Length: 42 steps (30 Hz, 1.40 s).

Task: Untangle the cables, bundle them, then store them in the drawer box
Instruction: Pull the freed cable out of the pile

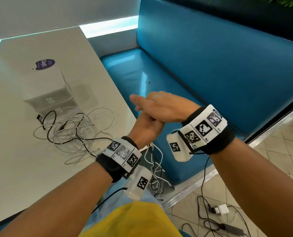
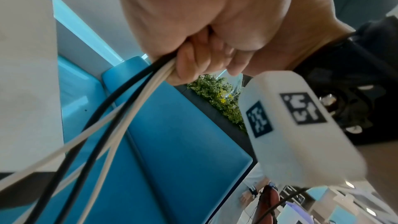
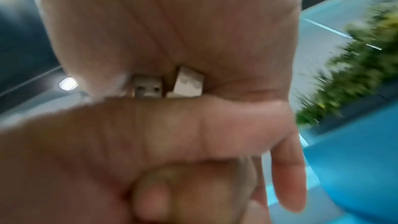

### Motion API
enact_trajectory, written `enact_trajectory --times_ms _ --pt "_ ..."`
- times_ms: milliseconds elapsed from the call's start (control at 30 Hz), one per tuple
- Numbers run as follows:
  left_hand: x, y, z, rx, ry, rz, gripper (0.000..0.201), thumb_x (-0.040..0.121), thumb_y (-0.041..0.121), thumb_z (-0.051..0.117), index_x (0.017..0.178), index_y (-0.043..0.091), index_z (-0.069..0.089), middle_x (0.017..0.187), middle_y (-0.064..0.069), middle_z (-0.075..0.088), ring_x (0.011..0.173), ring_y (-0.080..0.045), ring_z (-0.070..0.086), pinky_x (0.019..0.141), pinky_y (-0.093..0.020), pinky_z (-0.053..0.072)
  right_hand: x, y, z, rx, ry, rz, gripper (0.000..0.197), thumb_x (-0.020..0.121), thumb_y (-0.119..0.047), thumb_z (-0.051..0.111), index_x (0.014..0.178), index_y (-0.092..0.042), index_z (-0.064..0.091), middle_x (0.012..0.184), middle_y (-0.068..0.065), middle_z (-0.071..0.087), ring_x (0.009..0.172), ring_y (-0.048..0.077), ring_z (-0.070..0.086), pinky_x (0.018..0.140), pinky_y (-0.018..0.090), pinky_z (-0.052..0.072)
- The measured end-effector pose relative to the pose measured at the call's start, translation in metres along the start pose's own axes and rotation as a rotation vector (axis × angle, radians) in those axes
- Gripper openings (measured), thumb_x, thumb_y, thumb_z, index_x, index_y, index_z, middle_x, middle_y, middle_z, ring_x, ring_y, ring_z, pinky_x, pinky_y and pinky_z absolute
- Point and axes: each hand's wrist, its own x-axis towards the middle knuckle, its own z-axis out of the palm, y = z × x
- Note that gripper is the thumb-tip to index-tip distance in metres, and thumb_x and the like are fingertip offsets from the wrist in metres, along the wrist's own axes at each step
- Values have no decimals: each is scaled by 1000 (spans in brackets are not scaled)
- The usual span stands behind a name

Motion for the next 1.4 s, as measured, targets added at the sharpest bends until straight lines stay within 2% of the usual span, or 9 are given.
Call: enact_trajectory --times_ms 133,233,300,500,667,900,1100,1267,1400 --pt "9 11 -7 -142 27 -83 45 92 4 51 53 24 55 38 14 37 41 -5 31 41 -22 28 6 12 1 678 121 8 60 96 -63 21 122 -29 63 109 6 67 95 12 61 93 38 50" --pt "15 15 -11 -294 129 -138 34 90 14 54 57 23 58 49 5 49 53 -22 48 49 -41 52 10 21 19 999 149 95 60 95 -64 23 119 -26 64 102 6 69 83 22 64 76 41 58" --pt "13 22 -11 -432 159 -197 31 95 11 52 64 15 52 45 5 51 43 -13 54 45 -28 54 14 29 32 1081 107 130 67 93 -69 21 117 -24 64 85 8 69 70 23 64 67 37 55" --pt "25 15 -14 -570 218 -261 50 92 11 55 51 22 29 39 9 21 32 -5 16 36 -15 17 13 49 70 1008 34 38 103 83 -81 12 99 9 58 53 11 51 46 20 43 46 28 33" --pt "25 13 -5 -595 114 -293 54 93 12 54 48 25 27 42 7 18 35 -7 13 39 -19 12 1 64 82 1072 30 41 81 83 -76 12 93 -10 57 44 2 31 40 14 23 49 33 17" --pt "23 10 -29 -367 25 -315 50 94 14 54 54 23 25 41 7 20 34 -8 13 40 -17 11 -1 99 116 589 94 177 74 100 -57 15 83 -13 72 47 -2 34 39 9 36 51 27 33" --pt "14 5 -48 -137 -74 -354 45 94 19 57 57 23 31 44 7 24 37 -8 16 37 -18 16 15 112 128 172 9 214 62 98 -57 24 76 -9 56 77 3 59 79 23 55 77 37 41" --pt "2 -3 -77 -102 -10 -312 44 93 23 60 55 24 37 48 7 26 42 -9 19 41 -21 17 20 64 94 636 223 55 48 103 -46 27 115 -19 65 100 -1 63 100 12 59 96 31 44" --pt "-13 -16 -87 -38 -19 -294 38 92 22 61 60 20 40 52 2 28 46 -11 24 44 -23 24 29 -14 56 842 240 -167 49 98 -55 29 110 -24 66 97 1 60 97 13 59 88 28 48"
